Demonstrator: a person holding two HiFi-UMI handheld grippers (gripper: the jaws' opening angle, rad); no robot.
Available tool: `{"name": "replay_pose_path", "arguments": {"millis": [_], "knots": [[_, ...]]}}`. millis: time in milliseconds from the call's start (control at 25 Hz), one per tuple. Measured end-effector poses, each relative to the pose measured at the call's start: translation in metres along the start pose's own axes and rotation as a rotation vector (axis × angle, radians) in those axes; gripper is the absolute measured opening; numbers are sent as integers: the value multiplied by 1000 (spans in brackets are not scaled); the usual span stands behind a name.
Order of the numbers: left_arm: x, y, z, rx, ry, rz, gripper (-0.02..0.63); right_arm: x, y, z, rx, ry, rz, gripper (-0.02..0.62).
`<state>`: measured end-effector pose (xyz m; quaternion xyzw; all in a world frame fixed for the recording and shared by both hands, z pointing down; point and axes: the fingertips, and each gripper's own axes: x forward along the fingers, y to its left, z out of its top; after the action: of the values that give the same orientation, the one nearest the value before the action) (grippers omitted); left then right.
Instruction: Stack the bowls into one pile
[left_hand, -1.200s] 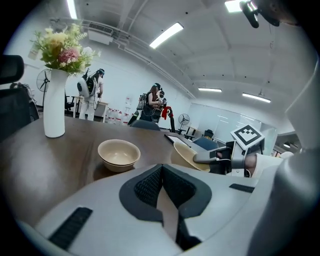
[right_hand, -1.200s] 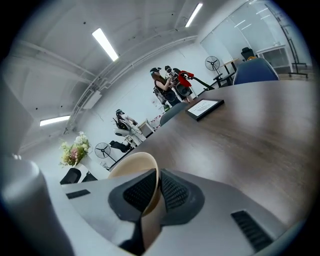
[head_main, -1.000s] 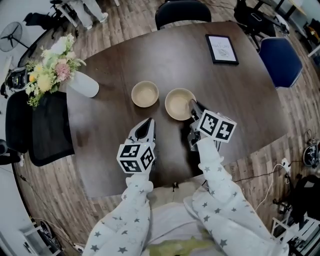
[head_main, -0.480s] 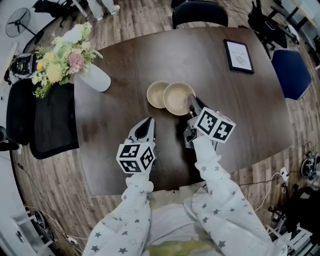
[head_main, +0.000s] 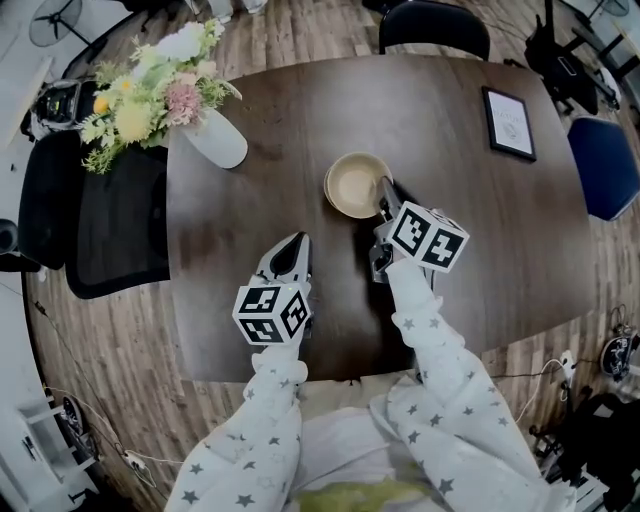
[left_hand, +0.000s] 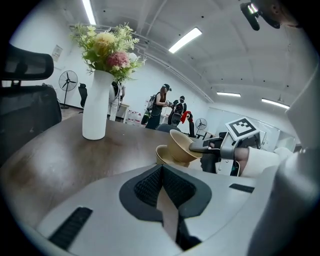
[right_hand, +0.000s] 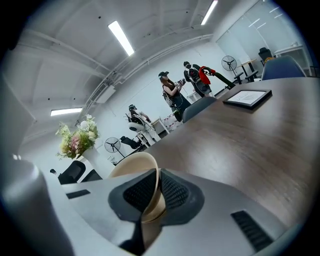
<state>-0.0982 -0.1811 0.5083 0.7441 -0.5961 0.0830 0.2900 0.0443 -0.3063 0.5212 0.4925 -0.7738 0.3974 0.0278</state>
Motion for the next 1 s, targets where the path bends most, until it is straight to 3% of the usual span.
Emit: {"name": "replay_pose_path", "arguments": {"millis": [440, 1000], "knots": [[-5, 18, -6, -18, 13, 10, 25, 25, -3, -14, -79, 33, -69, 41], [-6, 18, -7, -19, 16, -2, 25, 29, 3, -15, -167, 40, -42, 43]]}}
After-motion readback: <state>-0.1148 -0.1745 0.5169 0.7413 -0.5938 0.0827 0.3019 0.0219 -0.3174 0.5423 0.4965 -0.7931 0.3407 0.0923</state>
